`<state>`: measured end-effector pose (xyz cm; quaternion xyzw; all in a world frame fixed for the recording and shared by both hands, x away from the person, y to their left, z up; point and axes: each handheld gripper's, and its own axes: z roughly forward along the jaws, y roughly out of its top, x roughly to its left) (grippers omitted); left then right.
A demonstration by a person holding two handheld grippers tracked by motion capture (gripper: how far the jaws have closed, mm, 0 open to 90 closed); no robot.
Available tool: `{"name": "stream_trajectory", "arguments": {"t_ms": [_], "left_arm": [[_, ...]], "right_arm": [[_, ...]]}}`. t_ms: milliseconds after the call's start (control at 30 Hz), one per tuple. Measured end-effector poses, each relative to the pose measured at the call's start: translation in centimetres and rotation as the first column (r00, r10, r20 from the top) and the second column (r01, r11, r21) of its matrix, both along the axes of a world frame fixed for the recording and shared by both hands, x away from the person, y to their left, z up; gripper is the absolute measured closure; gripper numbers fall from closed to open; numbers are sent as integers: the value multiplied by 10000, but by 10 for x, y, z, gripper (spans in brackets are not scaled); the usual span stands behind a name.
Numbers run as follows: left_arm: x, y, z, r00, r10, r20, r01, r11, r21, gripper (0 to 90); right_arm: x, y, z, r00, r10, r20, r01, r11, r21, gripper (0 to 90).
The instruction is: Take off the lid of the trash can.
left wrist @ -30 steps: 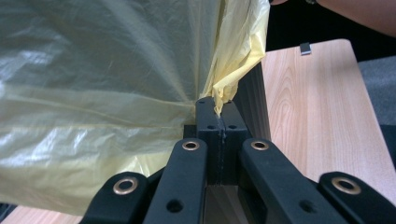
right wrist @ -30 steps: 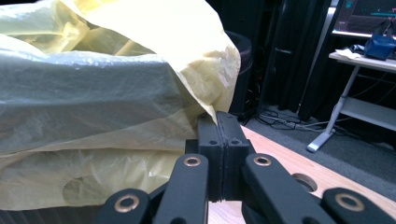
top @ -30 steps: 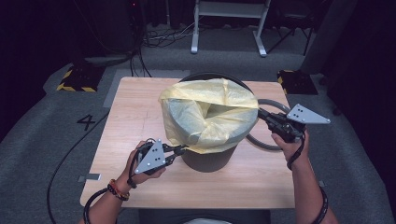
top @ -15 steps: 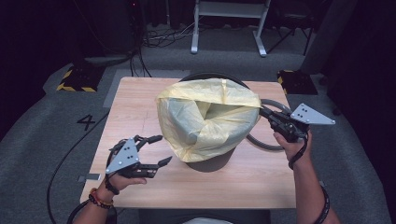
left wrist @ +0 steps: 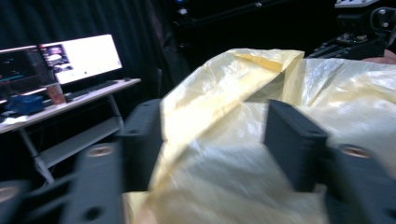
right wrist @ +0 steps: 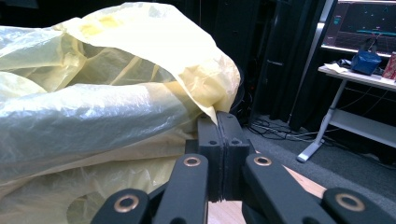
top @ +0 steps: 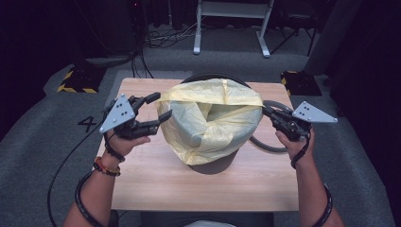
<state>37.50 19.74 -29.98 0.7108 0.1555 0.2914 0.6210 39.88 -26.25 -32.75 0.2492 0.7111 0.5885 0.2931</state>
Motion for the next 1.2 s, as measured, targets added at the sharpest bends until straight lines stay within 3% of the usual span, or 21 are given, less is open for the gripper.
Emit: {"name": "stream_trajectory", "arguments": {"t_ms": [33,133,233,267,367,433,600,667,733,1000,1200], "left_arm": [[7,-4,2,9998,215,38,-216,9992,338,442],[19,-8,0,10000,27,4,-27,9960,893,522],[23,-3,-3,9997,-208,-134,216,9980,590,493],[25,0,-4,9998,-27,-192,35,9990,438,490],[31,7,-6,9990,45,-444,-35,9997,235,546],[35,10,-7,9988,235,-422,-209,9979,614,663],[49,11,-14,9972,41,-750,13,9974,718,900],[50,8,-16,9975,-55,-707,109,9971,759,900],[51,4,-19,9971,329,-694,-261,9950,962,900],[68,-8,-31,9868,1052,-1231,-918,9897,1097,900],[82,-16,-35,9798,1197,-1600,-1023,9883,1128,900]], "right_arm": [[1,0,0,10000,-14,11,14,10000,-7,897],[2,0,0,10000,6,8,-6,10000,-27,896],[2,0,0,10000,24,-2,-24,9999,-120,894],[2,0,0,10000,42,-9,-42,9999,-163,894],[3,-1,0,10000,56,-44,-57,9997,-232,889],[3,-1,1,10000,47,-41,-48,9996,-266,887],[5,1,3,10000,9,-4,-9,9997,-237,893],[6,1,3,10000,8,-25,-9,9998,-206,895],[8,1,3,10000,-10,-13,9,9998,-209,896],[17,1,-2,9990,-7,-438,8,10000,34,900],[22,4,-1,9987,-250,-450,239,9994,-264,900]]}}
